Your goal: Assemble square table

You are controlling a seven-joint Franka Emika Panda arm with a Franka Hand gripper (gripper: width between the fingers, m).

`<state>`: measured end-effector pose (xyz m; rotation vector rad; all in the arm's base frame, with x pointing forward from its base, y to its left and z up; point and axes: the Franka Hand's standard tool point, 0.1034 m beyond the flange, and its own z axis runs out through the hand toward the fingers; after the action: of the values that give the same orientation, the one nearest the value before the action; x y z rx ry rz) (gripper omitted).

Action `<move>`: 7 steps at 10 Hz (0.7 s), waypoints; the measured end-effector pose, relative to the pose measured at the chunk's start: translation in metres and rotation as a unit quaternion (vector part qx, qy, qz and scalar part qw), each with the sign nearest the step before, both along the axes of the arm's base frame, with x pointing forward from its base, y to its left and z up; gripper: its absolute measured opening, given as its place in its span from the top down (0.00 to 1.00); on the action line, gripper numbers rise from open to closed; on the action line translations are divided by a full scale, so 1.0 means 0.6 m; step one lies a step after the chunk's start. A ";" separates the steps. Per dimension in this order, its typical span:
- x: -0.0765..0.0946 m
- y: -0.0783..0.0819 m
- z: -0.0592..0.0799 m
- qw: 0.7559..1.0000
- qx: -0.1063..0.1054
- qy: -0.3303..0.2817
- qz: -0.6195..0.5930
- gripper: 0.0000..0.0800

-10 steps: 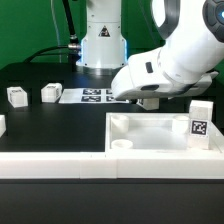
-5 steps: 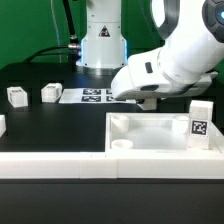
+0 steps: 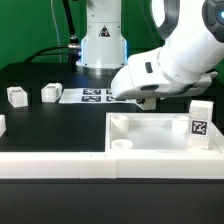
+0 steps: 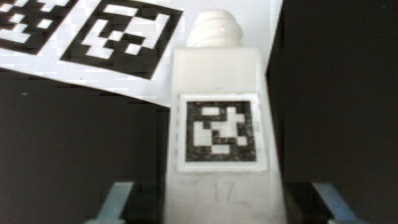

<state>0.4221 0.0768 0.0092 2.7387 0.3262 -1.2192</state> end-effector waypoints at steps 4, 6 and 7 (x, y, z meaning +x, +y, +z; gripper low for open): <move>0.118 -0.012 0.114 0.997 0.024 -0.058 -0.039 0.64; 0.118 -0.030 0.135 0.995 0.028 -0.077 -0.059 0.64; 0.119 -0.025 0.124 0.995 0.029 -0.077 -0.055 0.64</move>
Offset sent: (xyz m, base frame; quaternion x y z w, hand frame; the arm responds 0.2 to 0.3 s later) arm 0.0509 -0.0109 0.0820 0.0905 0.0441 0.0175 0.9948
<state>0.4933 0.0618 0.0833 2.9133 0.1978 -1.0296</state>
